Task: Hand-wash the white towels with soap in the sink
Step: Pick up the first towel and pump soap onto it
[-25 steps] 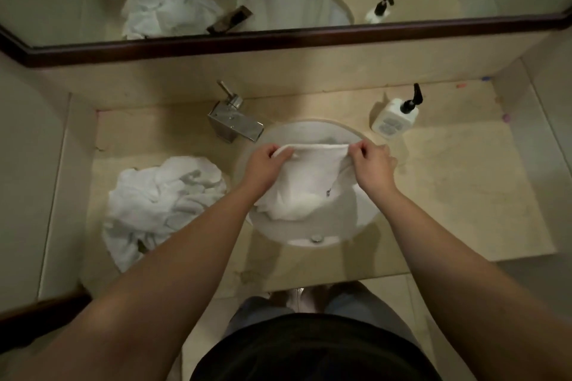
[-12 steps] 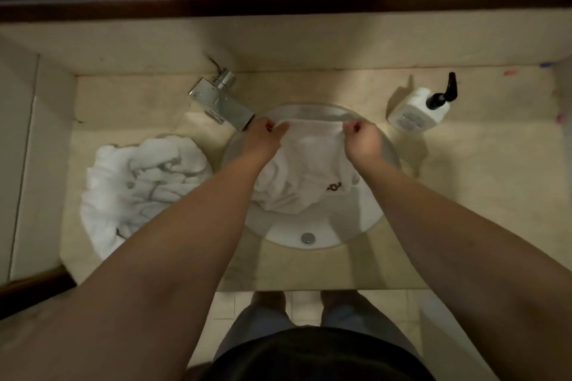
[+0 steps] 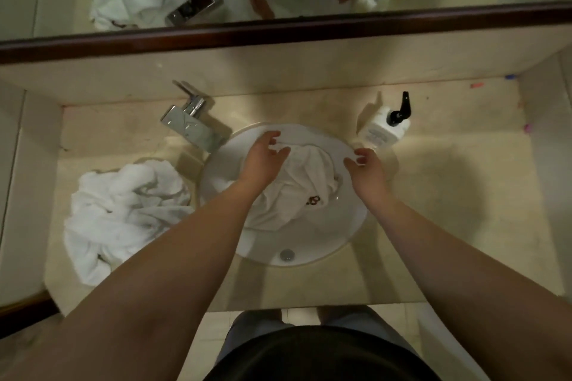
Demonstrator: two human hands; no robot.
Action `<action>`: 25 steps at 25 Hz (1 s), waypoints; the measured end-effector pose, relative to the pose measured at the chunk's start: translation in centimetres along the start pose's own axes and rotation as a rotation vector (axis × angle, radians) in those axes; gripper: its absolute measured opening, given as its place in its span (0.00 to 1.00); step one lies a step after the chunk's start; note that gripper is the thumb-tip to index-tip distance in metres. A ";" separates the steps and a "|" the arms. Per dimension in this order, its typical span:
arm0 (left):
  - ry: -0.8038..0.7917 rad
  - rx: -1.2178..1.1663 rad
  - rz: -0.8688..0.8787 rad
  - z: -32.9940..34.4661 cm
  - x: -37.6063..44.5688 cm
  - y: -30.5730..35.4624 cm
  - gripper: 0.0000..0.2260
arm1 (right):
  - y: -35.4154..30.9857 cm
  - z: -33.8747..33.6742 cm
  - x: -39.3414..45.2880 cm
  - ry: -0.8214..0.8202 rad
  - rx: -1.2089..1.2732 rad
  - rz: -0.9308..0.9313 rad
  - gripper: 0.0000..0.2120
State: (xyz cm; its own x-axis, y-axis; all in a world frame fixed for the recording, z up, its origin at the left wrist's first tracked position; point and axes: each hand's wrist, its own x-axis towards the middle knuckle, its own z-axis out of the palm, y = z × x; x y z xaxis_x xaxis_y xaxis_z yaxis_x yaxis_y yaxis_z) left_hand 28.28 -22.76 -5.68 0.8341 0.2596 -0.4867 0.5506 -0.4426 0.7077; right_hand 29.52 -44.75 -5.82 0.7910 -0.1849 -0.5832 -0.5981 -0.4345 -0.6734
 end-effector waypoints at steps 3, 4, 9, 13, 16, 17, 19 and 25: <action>-0.092 0.000 0.042 2.6 -0.3 2.9 0.21 | 1.7 -3.1 -0.1 0.086 0.056 -0.001 0.17; -0.119 -0.011 0.071 3.5 -0.2 3.9 0.22 | 2.0 -4.1 0.0 0.128 0.093 -0.007 0.15; -0.198 0.008 0.183 7.7 1.6 8.7 0.26 | 1.2 -8.3 2.2 0.224 0.131 -0.157 0.25; -0.306 0.126 0.280 10.2 3.6 11.0 0.26 | 1.1 -9.5 4.8 0.069 0.008 -0.239 0.34; -0.348 0.197 0.355 10.7 4.8 11.9 0.29 | 1.1 -9.7 5.9 0.052 -0.057 -0.308 0.31; -0.353 0.202 0.368 10.8 5.0 12.1 0.28 | 1.0 -9.7 6.1 0.054 -0.064 -0.318 0.30; -0.352 0.196 0.372 10.9 5.1 12.2 0.27 | 0.9 -9.6 6.3 0.037 -0.048 -0.335 0.27; -0.403 0.152 0.326 9.7 3.3 10.9 0.24 | 2.1 -10.0 4.9 -0.149 0.023 -0.320 0.23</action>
State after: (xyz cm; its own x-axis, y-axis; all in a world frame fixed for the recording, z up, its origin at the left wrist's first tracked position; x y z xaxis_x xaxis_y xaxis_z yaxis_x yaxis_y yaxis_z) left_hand 36.67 -35.02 -4.51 0.8661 -0.2488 -0.4335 0.2295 -0.5724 0.7872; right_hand 33.44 -55.41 -5.57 0.9125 0.0885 -0.3994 -0.3269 -0.4291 -0.8420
